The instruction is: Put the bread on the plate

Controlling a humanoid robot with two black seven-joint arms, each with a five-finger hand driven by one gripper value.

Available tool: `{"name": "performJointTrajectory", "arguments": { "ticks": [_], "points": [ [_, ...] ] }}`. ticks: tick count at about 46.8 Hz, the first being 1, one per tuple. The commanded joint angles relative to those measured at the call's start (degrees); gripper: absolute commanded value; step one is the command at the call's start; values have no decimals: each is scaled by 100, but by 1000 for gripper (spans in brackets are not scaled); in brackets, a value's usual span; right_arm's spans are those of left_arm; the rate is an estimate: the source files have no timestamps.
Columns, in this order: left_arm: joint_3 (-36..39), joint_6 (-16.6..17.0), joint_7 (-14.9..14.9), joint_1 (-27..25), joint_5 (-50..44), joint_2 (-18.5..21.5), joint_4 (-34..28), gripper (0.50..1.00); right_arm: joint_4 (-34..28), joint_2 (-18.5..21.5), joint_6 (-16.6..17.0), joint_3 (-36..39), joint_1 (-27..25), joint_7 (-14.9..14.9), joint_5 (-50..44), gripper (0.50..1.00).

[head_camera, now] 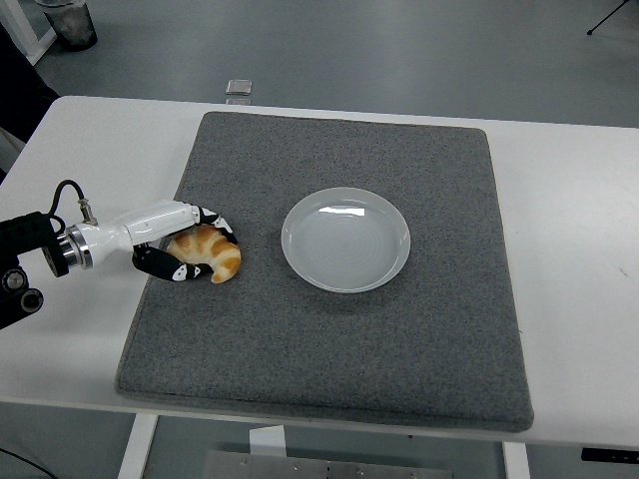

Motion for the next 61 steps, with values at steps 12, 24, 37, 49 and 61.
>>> {"name": "performJointTrajectory", "arguments": {
  "ticks": [12,24,37,49,61],
  "points": [
    [-42,-16,-206,-579,-43,254,27,500,0,0,0,0,0,0,4,952],
    [-42,-296,-725,-1712,-192,826,44,500,0,0,0,0,0,0,4,952],
    [-42,-1281,-725,-2917,-570,844,484,500,0,0,0,0,0,0,-5,954],
    [-7,-1413,-717,-3181,-649,589,475,500,0,0,0,0,0,0,-5,952],
    [-7,-1598,-699,-3568,-702,-184,475,500,0,0,0,0,0,0,-5,952]
  ]
}}
